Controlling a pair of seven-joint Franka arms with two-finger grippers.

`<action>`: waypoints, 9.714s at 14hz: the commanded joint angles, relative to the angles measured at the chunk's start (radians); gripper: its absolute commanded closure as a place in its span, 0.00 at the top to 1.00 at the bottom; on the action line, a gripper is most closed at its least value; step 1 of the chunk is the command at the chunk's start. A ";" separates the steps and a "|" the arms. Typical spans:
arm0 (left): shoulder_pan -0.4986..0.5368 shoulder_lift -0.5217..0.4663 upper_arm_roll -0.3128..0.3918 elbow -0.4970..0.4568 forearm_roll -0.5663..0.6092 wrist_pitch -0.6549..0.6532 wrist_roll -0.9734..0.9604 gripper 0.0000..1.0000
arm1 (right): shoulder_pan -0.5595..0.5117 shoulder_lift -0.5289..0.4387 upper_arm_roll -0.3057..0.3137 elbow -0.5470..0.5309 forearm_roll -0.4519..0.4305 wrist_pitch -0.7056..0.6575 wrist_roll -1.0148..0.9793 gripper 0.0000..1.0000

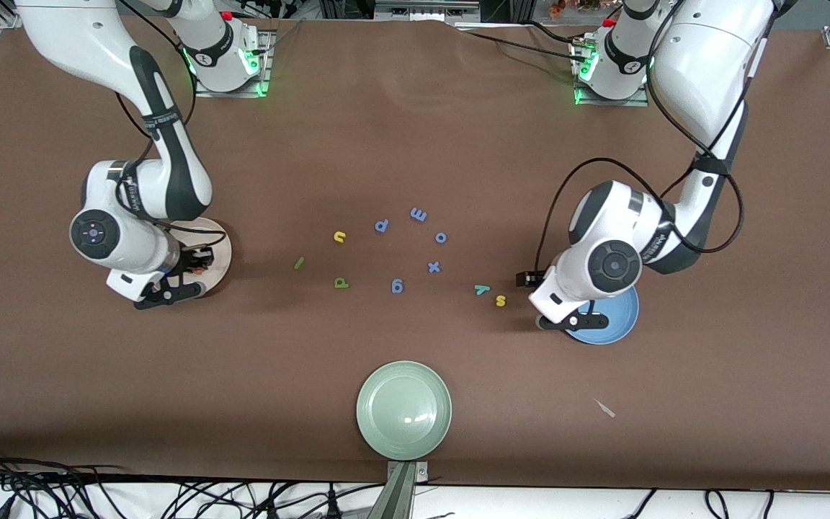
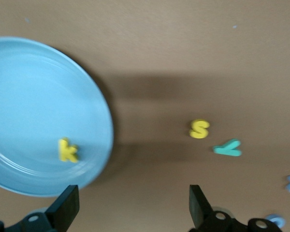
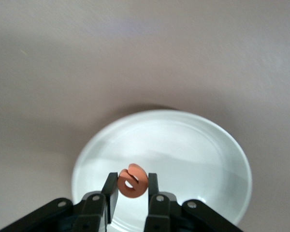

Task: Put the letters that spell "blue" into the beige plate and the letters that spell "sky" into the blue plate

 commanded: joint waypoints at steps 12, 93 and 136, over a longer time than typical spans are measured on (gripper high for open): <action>-0.146 0.152 0.011 -0.017 -0.003 0.345 -0.189 0.72 | 0.133 0.012 0.103 0.007 0.146 0.056 0.630 1.00; 0.222 -0.367 -0.062 -0.051 0.171 -0.164 0.510 1.00 | 0.720 0.138 -0.165 -0.047 0.352 0.215 0.910 0.34; 0.233 -0.693 0.103 -0.158 -0.036 -0.359 0.424 1.00 | 0.482 0.266 -0.219 0.350 0.433 -0.161 0.550 1.00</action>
